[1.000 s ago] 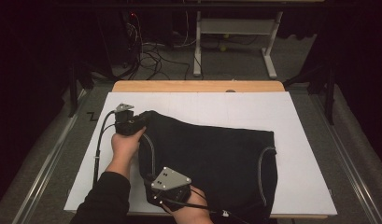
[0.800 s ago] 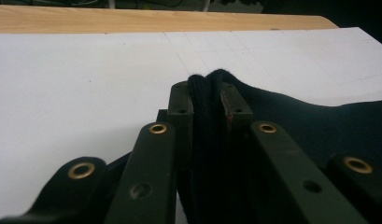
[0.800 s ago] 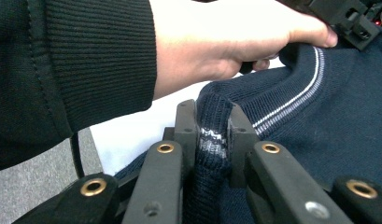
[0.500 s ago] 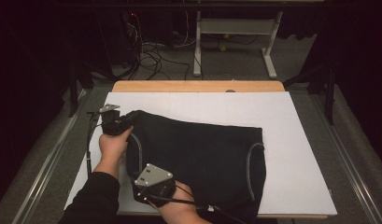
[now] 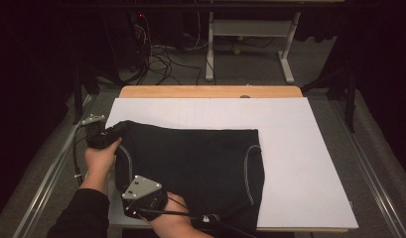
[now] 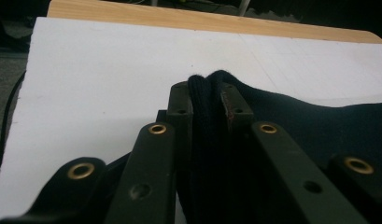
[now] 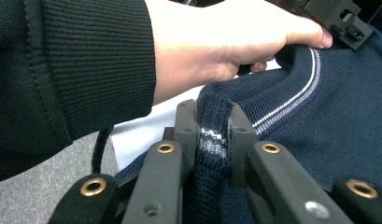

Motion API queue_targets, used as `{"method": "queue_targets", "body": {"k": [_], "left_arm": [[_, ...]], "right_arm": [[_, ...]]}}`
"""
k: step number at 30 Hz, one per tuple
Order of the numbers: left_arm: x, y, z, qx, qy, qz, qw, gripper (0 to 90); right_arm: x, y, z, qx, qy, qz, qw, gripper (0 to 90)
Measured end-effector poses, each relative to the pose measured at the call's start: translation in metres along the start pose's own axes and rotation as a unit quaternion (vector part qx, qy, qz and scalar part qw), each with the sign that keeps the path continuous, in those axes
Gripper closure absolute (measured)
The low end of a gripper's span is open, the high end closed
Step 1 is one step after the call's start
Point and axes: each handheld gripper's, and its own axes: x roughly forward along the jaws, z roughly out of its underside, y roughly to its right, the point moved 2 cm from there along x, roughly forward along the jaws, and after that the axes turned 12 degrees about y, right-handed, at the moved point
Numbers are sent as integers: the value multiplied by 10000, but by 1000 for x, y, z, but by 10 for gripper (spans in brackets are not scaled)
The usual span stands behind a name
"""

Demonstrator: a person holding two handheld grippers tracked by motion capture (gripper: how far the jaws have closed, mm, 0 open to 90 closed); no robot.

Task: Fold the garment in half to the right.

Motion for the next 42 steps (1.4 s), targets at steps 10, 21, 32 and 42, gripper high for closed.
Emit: {"method": "queue_targets", "body": {"k": [10,21,32,42], "left_arm": [[2,13,-4,-79,-13,47,10000,743],[9,47,-17,228,-121,162,9995,744],[29,98,-35,600,-202,395,9972,743],[58,157,-38,865,-281,613,9940,743]], "right_arm": [[-11,3,0,40,87,80,9999,793],[-39,12,1,161,327,247,9990,793],[-81,26,8,264,593,560,9963,793],[-126,47,23,433,775,858,9923,792]]}}
